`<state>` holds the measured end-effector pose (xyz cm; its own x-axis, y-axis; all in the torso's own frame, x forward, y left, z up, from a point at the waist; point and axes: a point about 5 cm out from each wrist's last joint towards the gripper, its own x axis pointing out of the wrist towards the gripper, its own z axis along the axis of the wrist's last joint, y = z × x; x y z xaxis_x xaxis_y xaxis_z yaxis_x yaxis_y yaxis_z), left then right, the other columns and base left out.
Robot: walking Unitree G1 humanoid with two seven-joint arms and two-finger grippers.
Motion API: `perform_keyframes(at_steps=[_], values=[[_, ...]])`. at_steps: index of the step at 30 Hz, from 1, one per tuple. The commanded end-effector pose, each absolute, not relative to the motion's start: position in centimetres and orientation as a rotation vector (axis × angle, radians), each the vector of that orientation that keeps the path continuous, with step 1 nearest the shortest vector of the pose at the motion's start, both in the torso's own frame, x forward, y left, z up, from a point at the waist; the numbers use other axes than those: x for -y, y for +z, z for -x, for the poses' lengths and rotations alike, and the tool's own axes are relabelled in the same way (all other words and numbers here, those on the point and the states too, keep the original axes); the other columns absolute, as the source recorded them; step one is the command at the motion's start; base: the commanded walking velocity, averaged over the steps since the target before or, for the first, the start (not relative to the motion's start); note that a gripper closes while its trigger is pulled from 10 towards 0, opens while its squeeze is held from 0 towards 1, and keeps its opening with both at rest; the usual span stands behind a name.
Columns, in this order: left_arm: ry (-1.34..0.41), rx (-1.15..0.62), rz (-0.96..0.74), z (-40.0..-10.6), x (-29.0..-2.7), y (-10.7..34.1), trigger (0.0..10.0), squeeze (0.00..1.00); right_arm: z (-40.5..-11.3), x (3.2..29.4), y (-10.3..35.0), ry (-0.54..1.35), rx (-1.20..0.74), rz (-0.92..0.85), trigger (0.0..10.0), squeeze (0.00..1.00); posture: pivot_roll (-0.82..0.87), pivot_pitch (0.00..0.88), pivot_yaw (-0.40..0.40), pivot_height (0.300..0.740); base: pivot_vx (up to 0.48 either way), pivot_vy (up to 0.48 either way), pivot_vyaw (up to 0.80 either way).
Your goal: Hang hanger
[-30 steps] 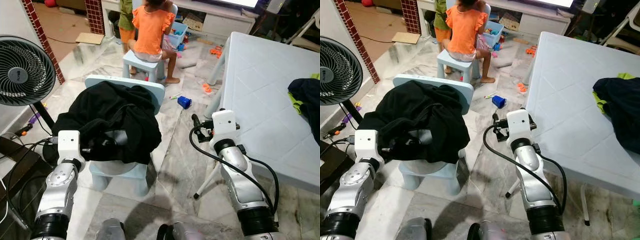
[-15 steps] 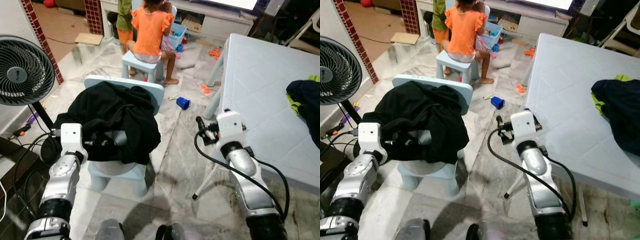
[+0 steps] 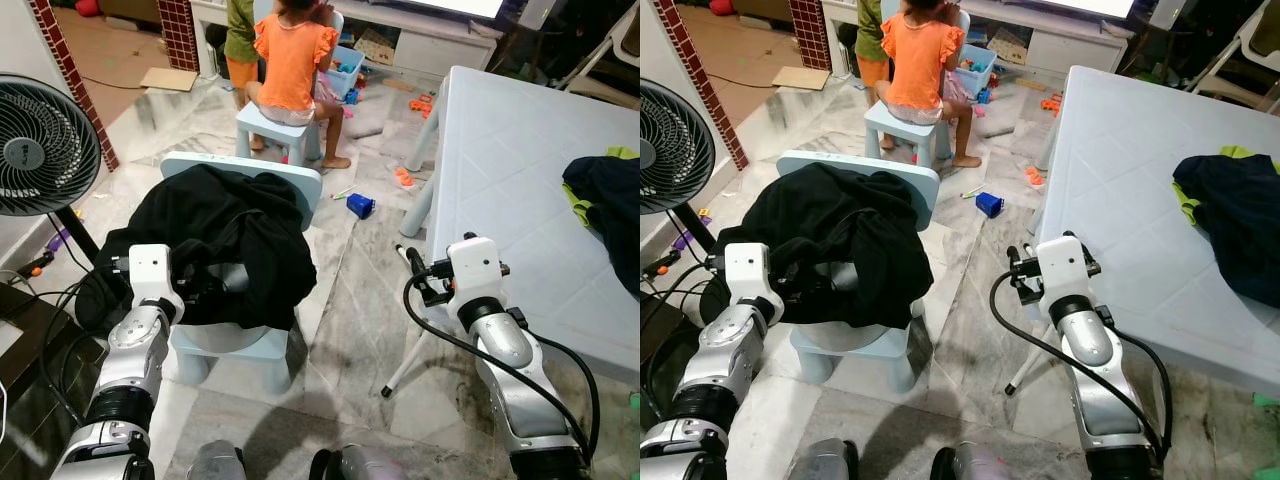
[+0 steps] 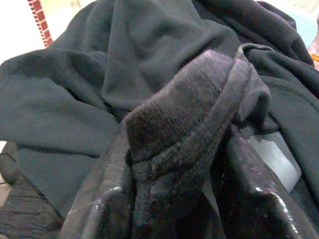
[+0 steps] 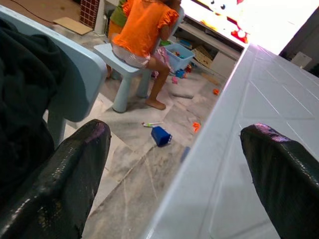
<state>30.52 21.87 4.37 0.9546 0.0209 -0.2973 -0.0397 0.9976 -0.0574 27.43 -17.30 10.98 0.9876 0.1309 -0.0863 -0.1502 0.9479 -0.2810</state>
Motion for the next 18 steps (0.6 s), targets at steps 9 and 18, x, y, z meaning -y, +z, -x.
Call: perform_keyframes(at_steps=[9, 18], values=[[0.058, -0.33, 0.103, -30.31, -22.1, 3.98, 10.0, 0.0, -27.47, 17.02, 11.03, 0.156, -0.075, 0.286, 10.0, 0.0, -0.06, 0.069, -0.118, 0.74, 0.0, 0.0, 0.0], [0.035, -0.326, 0.131, -30.55, -21.57, 4.17, 0.0, 0.0, -27.64, 16.76, 10.98, 0.164, -0.075, 0.286, 10.0, 0.0, -0.05, 0.061, -0.114, 0.74, 0.0, 0.0, 0.0]])
